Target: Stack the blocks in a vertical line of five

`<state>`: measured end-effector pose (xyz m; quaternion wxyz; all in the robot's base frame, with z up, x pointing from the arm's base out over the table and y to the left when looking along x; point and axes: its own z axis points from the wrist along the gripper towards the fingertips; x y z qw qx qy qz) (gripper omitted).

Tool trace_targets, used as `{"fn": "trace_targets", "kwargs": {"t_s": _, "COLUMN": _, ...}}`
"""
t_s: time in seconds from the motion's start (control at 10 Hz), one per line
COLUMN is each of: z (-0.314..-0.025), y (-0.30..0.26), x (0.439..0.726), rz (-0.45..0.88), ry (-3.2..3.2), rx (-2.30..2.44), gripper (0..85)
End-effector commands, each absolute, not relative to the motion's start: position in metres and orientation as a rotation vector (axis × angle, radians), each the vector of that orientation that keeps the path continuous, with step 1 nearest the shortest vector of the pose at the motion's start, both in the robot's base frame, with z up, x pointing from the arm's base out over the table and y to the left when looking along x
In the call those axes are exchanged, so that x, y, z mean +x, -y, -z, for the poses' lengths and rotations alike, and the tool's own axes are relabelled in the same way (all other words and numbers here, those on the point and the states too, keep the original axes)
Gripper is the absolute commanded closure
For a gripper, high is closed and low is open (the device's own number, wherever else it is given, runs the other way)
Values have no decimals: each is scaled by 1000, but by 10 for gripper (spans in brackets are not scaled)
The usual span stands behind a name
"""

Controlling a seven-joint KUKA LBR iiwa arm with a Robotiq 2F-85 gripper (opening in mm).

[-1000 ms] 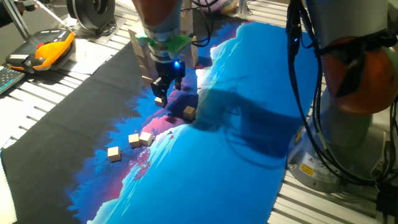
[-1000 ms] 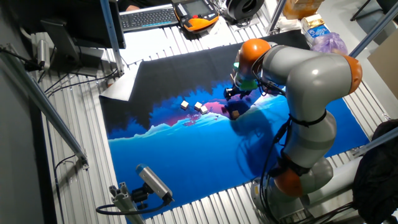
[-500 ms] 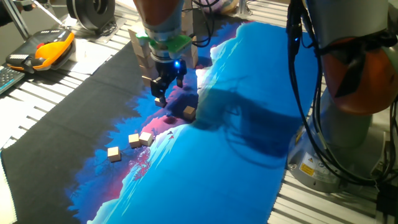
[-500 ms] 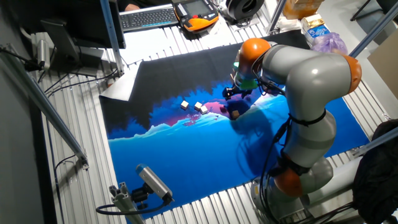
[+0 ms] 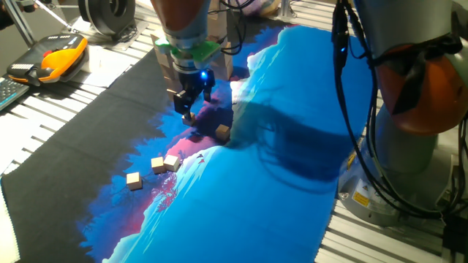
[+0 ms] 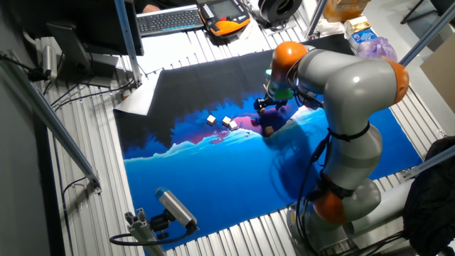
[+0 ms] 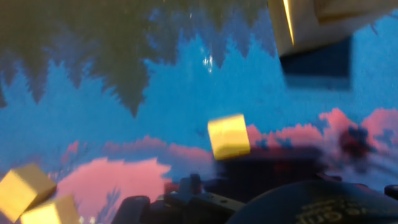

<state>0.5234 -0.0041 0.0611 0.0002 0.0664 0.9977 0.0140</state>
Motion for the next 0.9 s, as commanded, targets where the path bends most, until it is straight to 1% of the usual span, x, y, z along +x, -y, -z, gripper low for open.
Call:
{"fn": "trace_targets", "kwargs": {"t_s": 0.0, "z": -58, "y": 4, "x": 526, "rz": -56, "ry": -3135, "rx": 211, "gripper": 170}}
{"fn": "trace_targets", "kwargs": {"t_s": 0.3, "z": -45, "y": -4, "x": 527, "rz": -72, "ry": -3113, "rx": 225, "gripper": 170}}
{"fn": "trace_targets", "kwargs": {"t_s": 0.4, "z": -45, "y": -4, "x": 527, "rz": -87, "ry": -3106, "rx": 220, "gripper": 170}}
{"fn": "trace_targets", "kwargs": {"t_s": 0.8, "z": -49, "y": -5, "x": 524, "rz": -77, "ry": -3108, "rx": 196, "gripper": 170}}
